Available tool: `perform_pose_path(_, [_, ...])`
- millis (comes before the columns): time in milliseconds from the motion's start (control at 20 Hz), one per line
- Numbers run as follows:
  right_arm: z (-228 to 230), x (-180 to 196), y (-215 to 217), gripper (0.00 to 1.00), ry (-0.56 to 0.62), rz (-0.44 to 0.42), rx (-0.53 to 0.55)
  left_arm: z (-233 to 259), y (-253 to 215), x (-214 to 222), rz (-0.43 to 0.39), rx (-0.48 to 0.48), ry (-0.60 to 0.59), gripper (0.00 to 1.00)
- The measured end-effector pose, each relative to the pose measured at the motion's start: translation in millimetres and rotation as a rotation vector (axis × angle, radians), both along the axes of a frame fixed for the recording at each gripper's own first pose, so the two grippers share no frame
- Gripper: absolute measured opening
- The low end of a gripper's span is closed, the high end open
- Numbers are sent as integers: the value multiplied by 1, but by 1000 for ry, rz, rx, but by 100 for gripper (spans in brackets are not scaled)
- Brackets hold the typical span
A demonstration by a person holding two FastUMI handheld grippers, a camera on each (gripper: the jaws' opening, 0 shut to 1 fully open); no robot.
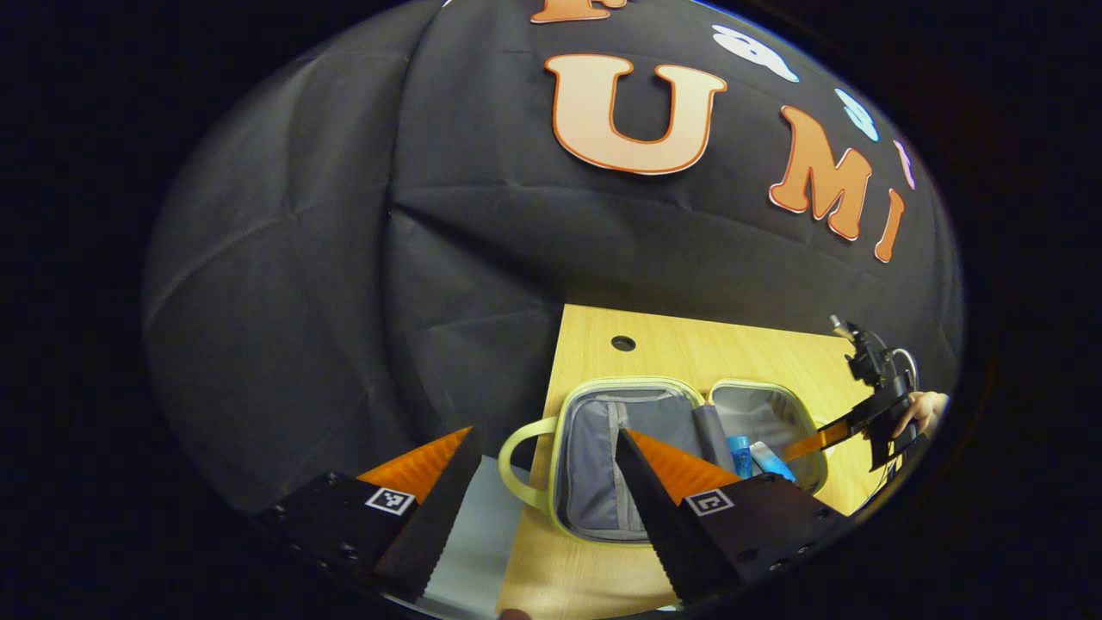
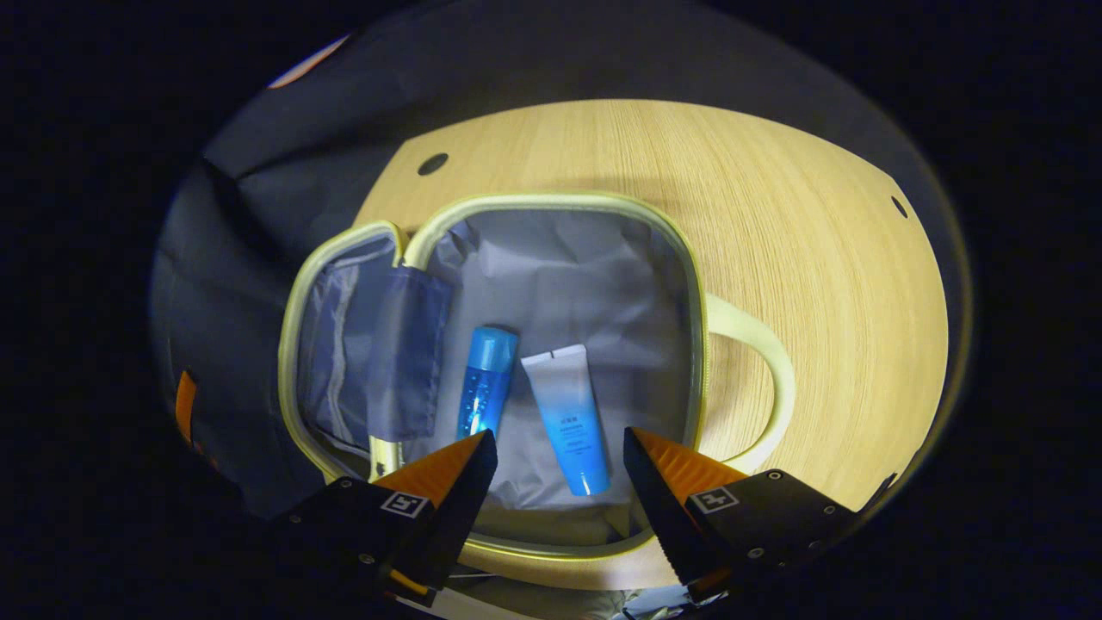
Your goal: First open the suitcase, pack the skin care products into it, and then close the suitcase.
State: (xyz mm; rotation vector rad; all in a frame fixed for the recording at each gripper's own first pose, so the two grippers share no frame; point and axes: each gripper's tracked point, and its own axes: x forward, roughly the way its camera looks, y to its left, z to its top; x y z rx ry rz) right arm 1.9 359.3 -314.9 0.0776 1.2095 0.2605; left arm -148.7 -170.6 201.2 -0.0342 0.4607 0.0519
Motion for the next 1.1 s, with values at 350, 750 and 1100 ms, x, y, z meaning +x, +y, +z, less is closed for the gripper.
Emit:
perform_pose_path(350, [82,-24,15,96,-217,24,140,-32,54,25,24,-124,-7,98])
perform_pose_path(750, [122,-44,-1,96,-329,-15,163,-121,70,62,-23,-546,31,97])
perform_pose_path(1100, [127,-50,-23,96,-322,-64,129,-155,53,92,8,-935,9,96])
